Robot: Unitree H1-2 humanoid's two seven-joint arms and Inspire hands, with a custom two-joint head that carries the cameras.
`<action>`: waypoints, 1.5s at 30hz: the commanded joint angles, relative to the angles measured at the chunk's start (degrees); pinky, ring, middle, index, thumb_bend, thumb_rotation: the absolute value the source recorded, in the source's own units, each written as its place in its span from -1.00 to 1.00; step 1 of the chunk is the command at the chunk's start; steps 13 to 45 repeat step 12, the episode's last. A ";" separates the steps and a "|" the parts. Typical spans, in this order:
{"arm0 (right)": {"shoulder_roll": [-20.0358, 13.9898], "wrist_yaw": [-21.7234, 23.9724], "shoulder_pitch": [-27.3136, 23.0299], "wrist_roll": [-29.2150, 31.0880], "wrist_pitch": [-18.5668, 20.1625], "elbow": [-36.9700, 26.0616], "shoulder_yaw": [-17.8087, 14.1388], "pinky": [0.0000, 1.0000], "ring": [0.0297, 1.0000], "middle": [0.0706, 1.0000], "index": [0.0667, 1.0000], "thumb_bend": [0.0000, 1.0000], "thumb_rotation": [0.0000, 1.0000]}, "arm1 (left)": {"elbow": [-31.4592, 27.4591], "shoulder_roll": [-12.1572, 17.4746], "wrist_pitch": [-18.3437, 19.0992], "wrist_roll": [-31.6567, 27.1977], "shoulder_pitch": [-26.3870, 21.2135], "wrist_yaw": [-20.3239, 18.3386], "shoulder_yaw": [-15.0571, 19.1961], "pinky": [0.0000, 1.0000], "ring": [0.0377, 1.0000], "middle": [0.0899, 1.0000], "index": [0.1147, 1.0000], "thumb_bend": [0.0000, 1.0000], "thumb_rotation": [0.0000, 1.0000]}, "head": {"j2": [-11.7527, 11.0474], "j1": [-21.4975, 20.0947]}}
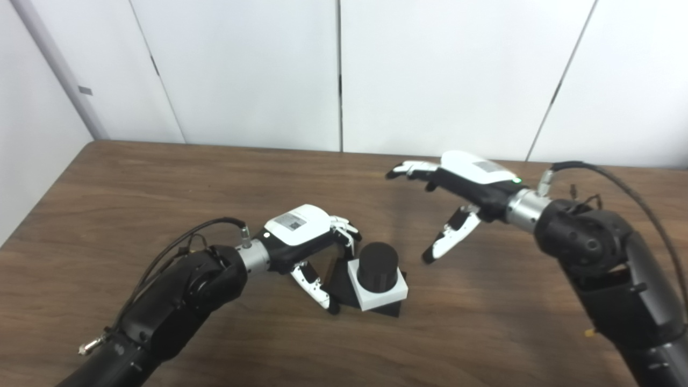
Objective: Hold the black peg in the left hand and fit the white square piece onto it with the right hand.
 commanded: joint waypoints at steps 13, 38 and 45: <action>-6.63 -11.24 2.72 0.46 -3.31 0.67 -7.08 0.44 0.73 0.85 0.69 0.64 -0.60 | 2.06 3.23 -3.36 1.60 2.23 -1.85 -1.68 0.62 0.73 0.62 -0.15 0.05 -0.87 | -2.75 -11.53; -6.63 -11.24 2.72 0.46 -3.31 0.67 -7.08 0.44 0.73 0.85 0.69 0.64 -0.60 | 2.06 3.23 -3.36 1.60 2.23 -1.85 -1.68 0.62 0.73 0.62 -0.15 0.05 -0.87 | -2.75 -11.53; -6.63 -11.24 2.72 0.46 -3.31 0.67 -7.08 0.44 0.73 0.85 0.69 0.64 -0.60 | 2.06 3.23 -3.36 1.60 2.23 -1.85 -1.68 0.62 0.73 0.62 -0.15 0.05 -0.87 | -2.75 -11.53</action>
